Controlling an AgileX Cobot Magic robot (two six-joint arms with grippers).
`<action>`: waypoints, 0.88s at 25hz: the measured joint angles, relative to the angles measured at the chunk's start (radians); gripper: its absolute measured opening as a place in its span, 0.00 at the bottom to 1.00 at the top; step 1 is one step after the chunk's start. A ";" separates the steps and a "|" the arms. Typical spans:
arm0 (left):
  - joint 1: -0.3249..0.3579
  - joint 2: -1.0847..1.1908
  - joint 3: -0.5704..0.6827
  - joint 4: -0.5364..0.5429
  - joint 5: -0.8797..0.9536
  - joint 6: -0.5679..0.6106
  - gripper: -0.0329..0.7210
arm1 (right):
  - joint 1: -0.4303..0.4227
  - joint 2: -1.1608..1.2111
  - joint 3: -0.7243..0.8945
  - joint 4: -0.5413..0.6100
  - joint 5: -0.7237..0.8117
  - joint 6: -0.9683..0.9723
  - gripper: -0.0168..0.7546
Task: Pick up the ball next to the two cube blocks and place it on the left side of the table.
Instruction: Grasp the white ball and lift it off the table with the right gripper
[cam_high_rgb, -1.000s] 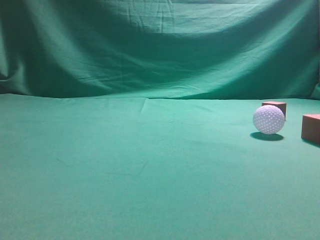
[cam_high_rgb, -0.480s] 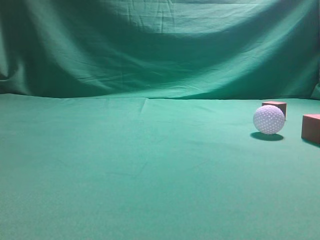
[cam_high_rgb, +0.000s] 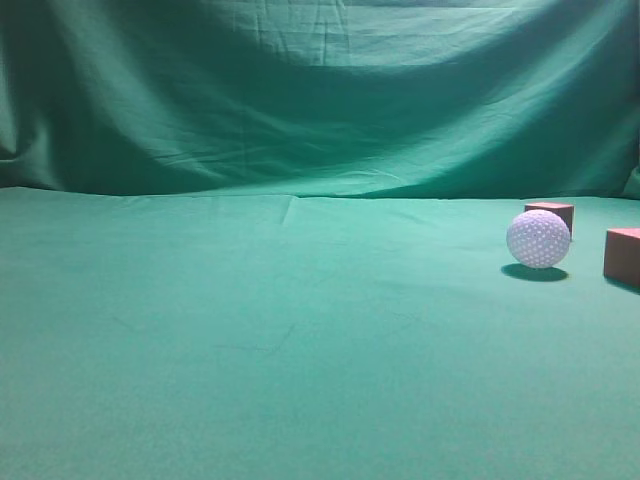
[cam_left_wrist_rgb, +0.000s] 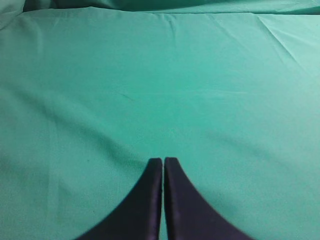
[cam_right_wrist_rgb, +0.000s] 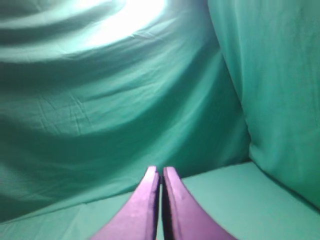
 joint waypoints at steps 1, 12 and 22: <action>0.000 0.000 0.000 0.000 0.000 0.000 0.04 | 0.000 0.004 -0.050 -0.005 0.039 0.000 0.02; 0.000 0.000 0.000 0.000 0.000 0.000 0.04 | 0.002 0.513 -0.559 -0.046 0.702 -0.185 0.02; 0.000 0.000 0.000 0.000 0.000 0.000 0.04 | 0.209 0.941 -0.720 -0.044 0.911 -0.342 0.02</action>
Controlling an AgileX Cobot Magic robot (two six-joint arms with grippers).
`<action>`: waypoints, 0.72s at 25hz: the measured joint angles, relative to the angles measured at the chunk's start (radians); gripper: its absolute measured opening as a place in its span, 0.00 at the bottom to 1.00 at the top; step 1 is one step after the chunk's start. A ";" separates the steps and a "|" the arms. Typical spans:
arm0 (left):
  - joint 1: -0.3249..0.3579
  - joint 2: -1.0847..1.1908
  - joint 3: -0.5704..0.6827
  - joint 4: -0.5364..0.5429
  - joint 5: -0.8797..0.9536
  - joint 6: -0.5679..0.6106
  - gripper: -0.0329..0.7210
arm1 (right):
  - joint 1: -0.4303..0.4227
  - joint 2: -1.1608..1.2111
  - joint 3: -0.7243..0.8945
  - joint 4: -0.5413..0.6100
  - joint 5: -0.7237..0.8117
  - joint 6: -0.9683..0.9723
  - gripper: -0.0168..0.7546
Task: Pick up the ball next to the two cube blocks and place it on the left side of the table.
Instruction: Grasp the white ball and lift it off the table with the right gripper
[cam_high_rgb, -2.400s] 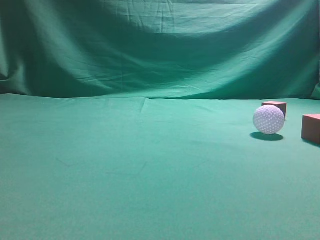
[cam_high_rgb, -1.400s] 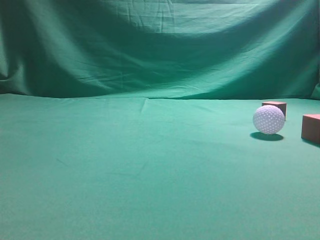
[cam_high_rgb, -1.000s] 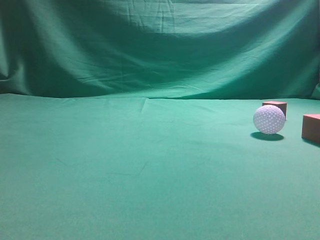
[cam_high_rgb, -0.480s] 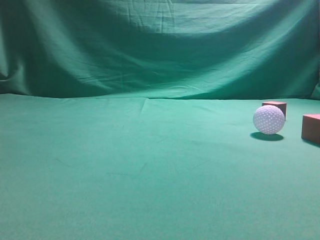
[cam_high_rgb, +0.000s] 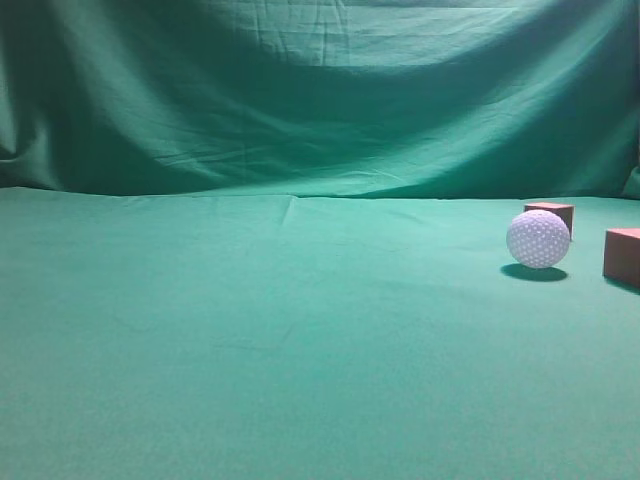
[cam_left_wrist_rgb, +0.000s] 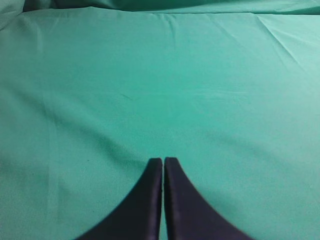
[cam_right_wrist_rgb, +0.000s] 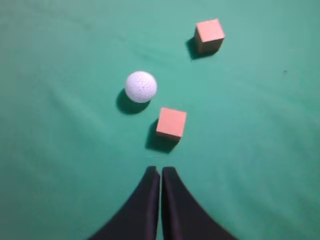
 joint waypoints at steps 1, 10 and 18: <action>0.000 0.000 0.000 0.000 0.000 0.000 0.04 | 0.018 0.040 -0.013 0.000 0.000 -0.002 0.02; 0.000 0.000 0.000 0.000 0.000 0.000 0.04 | 0.117 0.386 -0.047 0.053 -0.269 -0.004 0.38; 0.000 0.000 0.000 0.000 0.000 0.000 0.04 | 0.117 0.622 -0.090 0.066 -0.360 -0.004 0.85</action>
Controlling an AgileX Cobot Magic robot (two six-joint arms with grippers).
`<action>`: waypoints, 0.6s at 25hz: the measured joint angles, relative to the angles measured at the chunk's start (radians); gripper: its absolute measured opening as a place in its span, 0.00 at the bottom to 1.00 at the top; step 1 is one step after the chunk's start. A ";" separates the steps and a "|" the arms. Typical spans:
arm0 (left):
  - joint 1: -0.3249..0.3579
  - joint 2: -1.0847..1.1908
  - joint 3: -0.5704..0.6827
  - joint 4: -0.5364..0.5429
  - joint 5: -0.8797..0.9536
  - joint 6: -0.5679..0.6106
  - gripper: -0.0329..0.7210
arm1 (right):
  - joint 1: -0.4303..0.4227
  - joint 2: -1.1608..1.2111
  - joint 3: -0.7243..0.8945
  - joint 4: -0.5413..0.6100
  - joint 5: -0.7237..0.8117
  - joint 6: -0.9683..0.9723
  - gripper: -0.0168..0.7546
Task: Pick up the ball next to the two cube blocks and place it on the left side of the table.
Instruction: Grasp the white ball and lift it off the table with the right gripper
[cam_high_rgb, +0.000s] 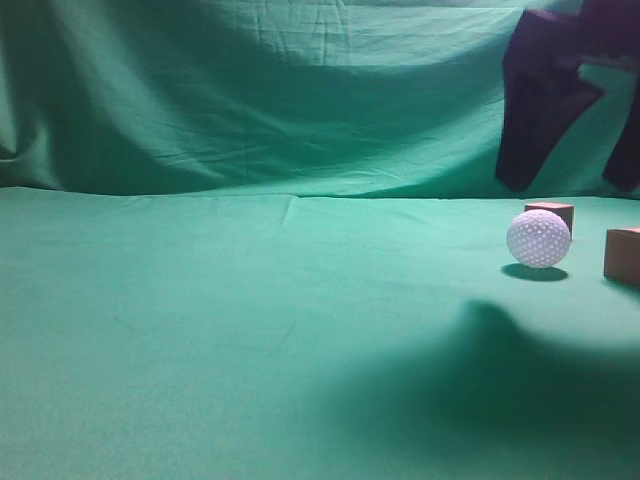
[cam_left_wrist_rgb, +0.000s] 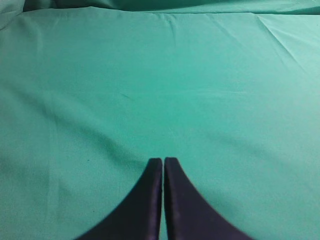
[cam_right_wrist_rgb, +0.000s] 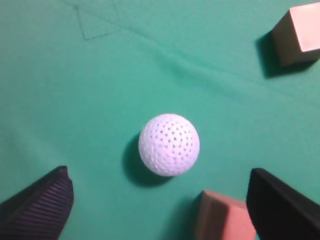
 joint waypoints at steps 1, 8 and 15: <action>0.000 0.000 0.000 0.000 0.000 0.000 0.04 | 0.000 0.023 -0.018 0.002 -0.002 0.000 0.85; 0.000 0.000 0.000 0.000 0.000 0.000 0.04 | 0.000 0.189 -0.122 0.001 -0.013 -0.002 0.71; 0.000 0.000 0.000 0.000 0.000 0.000 0.04 | 0.000 0.232 -0.130 -0.023 -0.032 -0.024 0.53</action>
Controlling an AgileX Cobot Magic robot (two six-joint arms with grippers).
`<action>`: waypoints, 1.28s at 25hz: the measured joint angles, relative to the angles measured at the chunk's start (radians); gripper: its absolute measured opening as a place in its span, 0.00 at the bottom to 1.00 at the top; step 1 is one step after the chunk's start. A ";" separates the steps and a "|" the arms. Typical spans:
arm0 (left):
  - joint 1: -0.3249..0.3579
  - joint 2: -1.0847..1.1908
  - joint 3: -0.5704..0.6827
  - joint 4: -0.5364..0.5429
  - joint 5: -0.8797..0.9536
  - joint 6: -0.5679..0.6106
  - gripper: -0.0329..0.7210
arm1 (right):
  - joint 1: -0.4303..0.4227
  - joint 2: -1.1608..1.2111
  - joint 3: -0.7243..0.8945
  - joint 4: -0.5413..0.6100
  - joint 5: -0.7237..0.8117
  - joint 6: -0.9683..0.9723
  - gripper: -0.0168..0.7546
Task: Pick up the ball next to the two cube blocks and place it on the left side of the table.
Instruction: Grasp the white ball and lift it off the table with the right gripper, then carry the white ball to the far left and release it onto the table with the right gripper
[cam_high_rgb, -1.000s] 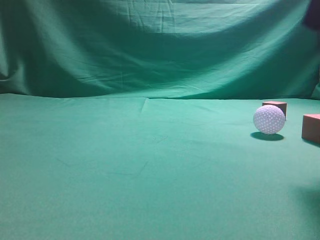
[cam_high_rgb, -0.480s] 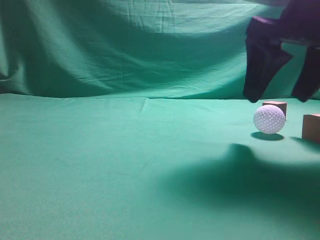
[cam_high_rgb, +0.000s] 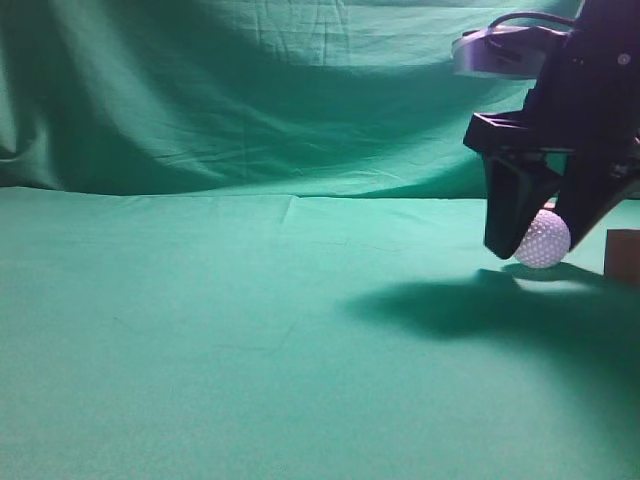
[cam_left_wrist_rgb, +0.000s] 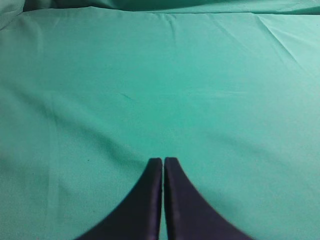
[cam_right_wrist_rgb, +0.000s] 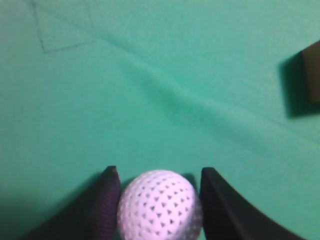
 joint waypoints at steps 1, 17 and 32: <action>0.000 0.000 0.000 0.000 0.000 0.000 0.04 | 0.000 0.000 -0.001 -0.002 -0.013 -0.002 0.44; 0.000 0.000 0.000 0.000 0.000 0.000 0.04 | 0.200 0.095 -0.502 0.184 -0.074 -0.049 0.43; 0.000 0.000 0.000 0.000 0.000 0.000 0.04 | 0.501 0.802 -1.243 0.196 -0.429 -0.081 0.43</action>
